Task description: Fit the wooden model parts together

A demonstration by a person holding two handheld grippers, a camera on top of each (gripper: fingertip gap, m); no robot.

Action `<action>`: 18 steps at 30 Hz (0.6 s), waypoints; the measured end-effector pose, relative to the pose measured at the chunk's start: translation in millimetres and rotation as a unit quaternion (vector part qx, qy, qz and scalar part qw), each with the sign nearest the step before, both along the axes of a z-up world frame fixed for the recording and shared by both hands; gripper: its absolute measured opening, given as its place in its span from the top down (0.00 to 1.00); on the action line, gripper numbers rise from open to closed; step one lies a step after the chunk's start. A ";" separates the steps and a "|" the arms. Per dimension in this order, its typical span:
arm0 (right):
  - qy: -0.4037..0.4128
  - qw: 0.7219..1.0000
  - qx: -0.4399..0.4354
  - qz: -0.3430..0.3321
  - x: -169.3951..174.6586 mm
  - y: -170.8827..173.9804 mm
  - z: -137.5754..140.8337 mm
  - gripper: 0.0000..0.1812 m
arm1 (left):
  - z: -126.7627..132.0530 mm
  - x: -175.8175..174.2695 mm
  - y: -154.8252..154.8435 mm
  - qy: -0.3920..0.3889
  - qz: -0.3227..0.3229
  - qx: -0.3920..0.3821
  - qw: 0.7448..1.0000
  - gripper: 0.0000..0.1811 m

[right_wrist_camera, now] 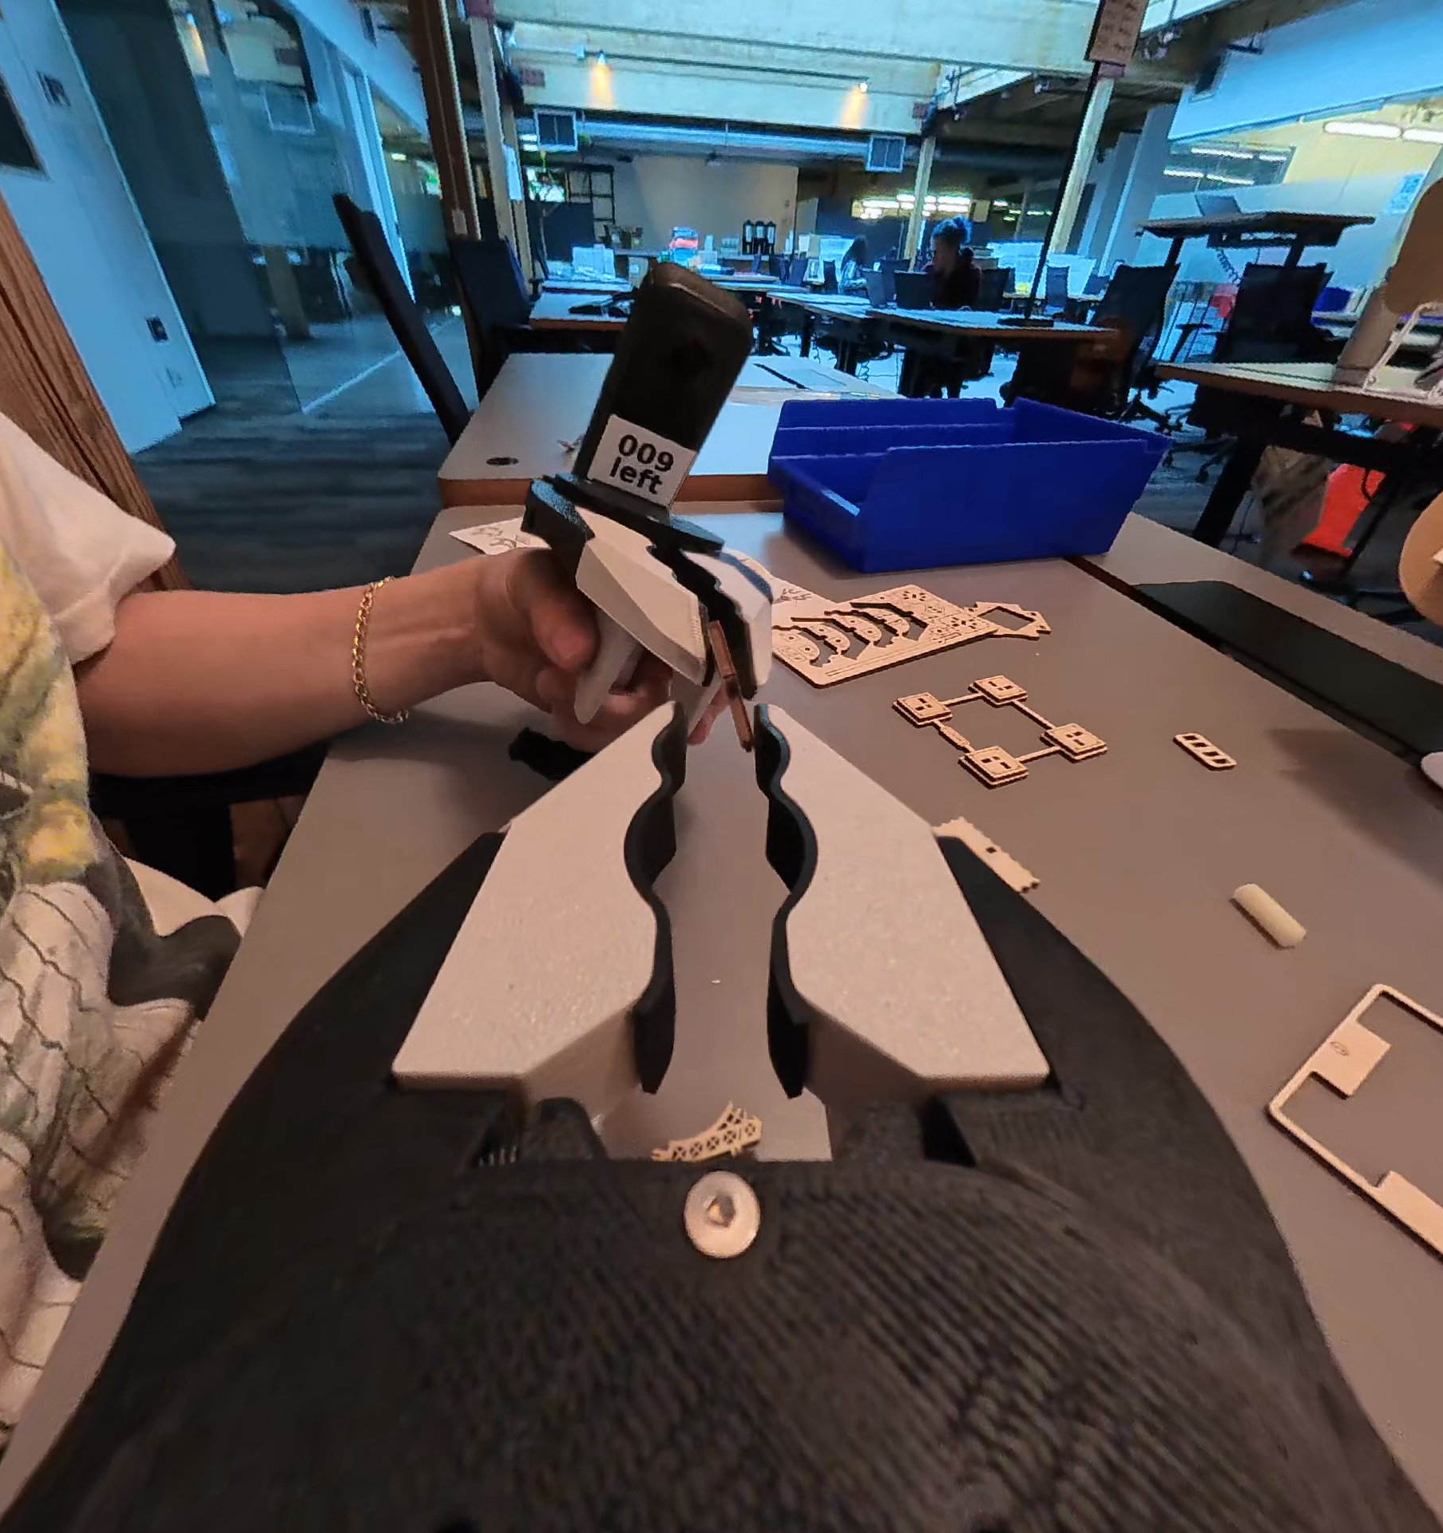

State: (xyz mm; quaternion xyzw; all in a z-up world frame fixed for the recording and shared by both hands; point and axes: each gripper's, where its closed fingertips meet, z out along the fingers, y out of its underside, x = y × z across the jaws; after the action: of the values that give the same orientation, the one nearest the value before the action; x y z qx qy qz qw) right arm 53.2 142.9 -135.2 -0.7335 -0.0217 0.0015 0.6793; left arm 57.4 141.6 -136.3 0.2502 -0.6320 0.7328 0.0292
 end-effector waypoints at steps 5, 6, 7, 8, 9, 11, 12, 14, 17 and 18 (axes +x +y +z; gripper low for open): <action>0.012 1.000 -0.005 -0.007 -1.3 0.2 -4.7 0.92 | -2.5 -3.5 -1.2 -0.007 -0.010 0.013 1.000 1.00; 0.013 1.000 -0.005 -0.007 -1.9 0.5 -4.4 0.92 | -3.0 -4.9 -1.7 -0.008 -0.015 0.014 1.000 1.00; 0.013 1.000 -0.003 -0.010 -1.2 0.7 -3.8 0.93 | -3.3 -5.0 -1.5 -0.009 -0.015 0.014 1.000 0.99; 0.012 1.000 -0.002 -0.014 0.2 0.9 -3.6 0.96 | -3.2 -5.1 -1.3 -0.010 -0.015 0.013 1.000 0.99; 0.011 1.000 -0.002 -0.018 1.9 1.2 -3.8 0.98 | -3.4 -5.6 -1.4 -0.010 -0.017 0.014 1.000 0.99; 0.010 1.000 -0.006 -0.019 3.0 2.0 -4.8 0.98 | -4.6 -4.7 -0.5 -0.012 -0.013 0.020 1.000 0.99; 0.008 1.000 -0.010 -0.019 2.9 2.6 -5.4 0.98 | -5.9 -4.8 0.0 -0.014 -0.012 0.028 0.999 0.99; 0.004 1.000 -0.019 -0.012 -0.1 3.2 -6.4 1.00 | -11.8 -3.6 1.7 -0.025 -0.002 0.062 0.998 0.94; 0.000 0.999 -0.039 -0.007 -3.7 2.3 -9.2 1.00 | -24.3 -8.6 2.8 -0.075 0.002 0.147 0.986 0.87; -0.002 0.999 -0.049 0.004 -8.2 1.8 -11.3 1.00 | -26.9 -12.4 1.8 -0.095 -0.003 0.171 0.981 0.87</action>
State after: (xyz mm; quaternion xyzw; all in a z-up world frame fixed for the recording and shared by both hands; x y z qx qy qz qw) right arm 45.0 144.7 -146.6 -0.7661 -0.0263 0.0039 0.6422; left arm 45.0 143.4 -163.2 0.1790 -0.7488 0.6340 -0.0723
